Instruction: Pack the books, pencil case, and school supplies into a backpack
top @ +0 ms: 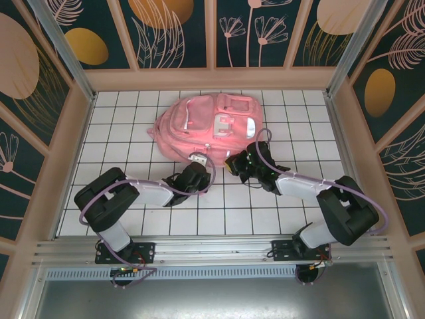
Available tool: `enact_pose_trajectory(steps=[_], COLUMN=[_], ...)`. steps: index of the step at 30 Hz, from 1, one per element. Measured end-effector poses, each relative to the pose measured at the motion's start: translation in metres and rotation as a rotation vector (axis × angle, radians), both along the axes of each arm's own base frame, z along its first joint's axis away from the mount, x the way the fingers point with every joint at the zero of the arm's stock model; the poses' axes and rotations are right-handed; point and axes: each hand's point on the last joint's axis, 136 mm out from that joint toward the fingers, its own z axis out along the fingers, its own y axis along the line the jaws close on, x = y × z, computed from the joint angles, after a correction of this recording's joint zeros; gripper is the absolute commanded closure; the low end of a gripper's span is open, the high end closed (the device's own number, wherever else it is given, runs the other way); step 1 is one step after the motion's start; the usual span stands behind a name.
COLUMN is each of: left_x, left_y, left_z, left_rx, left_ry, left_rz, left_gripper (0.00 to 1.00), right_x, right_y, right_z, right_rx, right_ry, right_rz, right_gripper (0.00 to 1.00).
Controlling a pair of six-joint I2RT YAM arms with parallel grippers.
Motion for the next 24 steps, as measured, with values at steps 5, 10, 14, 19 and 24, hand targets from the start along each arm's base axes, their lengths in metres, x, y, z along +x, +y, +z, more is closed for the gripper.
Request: enact_pose_trajectory(steps=[5, 10, 14, 19, 24], left_x=[0.000, 0.000, -0.003, -0.006, -0.007], left_y=[0.002, 0.002, 0.006, 0.012, 0.013], left_z=[-0.001, 0.011, 0.017, 0.012, 0.012], left_rx=[0.021, 0.006, -0.008, -0.025, -0.047], left_ry=[-0.005, -0.028, -0.039, -0.028, -0.029], left_rz=[-0.010, -0.012, -0.015, -0.022, -0.028], left_gripper=[1.00, 1.00, 1.00, 1.00, 1.00], right_x=[-0.001, -0.003, -0.004, -0.007, -0.006], right_y=[-0.001, -0.006, -0.012, -0.014, -0.015], right_z=[0.003, -0.001, -0.005, -0.009, -0.008], right_rx=[0.000, -0.011, -0.018, -0.024, -0.028], right_ry=[-0.004, 0.001, 0.000, 0.003, -0.009], right_rz=[0.003, 0.001, -0.001, 0.007, 0.017], right_gripper=[1.00, 1.00, 1.00, 1.00, 1.00])
